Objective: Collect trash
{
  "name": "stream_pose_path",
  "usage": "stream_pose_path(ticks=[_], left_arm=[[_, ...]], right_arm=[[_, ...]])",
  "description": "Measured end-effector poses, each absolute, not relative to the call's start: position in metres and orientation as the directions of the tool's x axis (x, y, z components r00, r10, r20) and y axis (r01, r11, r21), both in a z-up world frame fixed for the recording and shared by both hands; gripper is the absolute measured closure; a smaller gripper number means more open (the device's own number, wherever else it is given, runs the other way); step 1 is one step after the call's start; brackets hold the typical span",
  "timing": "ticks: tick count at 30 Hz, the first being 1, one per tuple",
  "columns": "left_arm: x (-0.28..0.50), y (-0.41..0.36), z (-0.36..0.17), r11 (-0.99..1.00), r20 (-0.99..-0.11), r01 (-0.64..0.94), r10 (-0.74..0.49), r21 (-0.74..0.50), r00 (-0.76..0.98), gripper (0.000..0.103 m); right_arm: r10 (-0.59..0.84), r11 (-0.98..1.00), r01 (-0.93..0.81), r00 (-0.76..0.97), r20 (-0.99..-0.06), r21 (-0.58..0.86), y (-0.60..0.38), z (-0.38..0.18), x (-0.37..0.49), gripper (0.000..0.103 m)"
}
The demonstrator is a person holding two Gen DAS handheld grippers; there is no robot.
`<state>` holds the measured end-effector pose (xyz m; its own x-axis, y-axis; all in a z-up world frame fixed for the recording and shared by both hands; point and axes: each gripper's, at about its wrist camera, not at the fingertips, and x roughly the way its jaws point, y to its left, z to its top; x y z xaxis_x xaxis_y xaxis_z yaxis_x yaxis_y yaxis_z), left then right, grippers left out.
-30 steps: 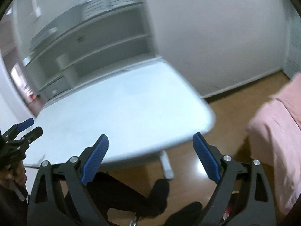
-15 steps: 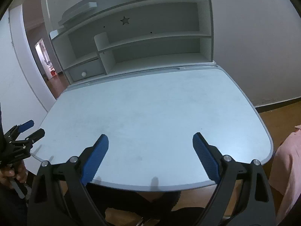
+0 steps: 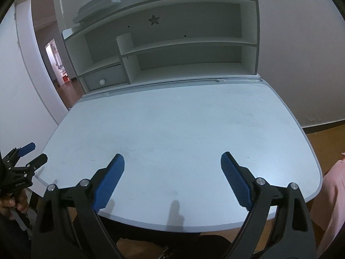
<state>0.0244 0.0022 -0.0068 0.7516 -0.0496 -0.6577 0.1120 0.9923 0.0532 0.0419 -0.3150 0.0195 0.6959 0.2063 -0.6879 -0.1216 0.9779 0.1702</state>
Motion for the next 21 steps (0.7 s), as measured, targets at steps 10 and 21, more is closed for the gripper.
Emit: stream_pose_path(ticks=[10, 21], left_arm=[[0.0243, 0.0066, -0.0053, 0.994, -0.656, 0.102, -0.046, 0.047, 0.753, 0.009], [0.0244, 0.0030, -0.0038, 0.992, -0.652, 0.112, -0.051, 0.053, 0.757, 0.009]], right_arm=[[0.211, 0.977, -0.132, 0.691, -0.691, 0.167, -0.3085, 0.0184, 0.0432, 0.015], [0.211, 0.977, -0.133, 0.693, -0.690, 0.166, -0.3081, 0.0197, 0.0425, 0.015]])
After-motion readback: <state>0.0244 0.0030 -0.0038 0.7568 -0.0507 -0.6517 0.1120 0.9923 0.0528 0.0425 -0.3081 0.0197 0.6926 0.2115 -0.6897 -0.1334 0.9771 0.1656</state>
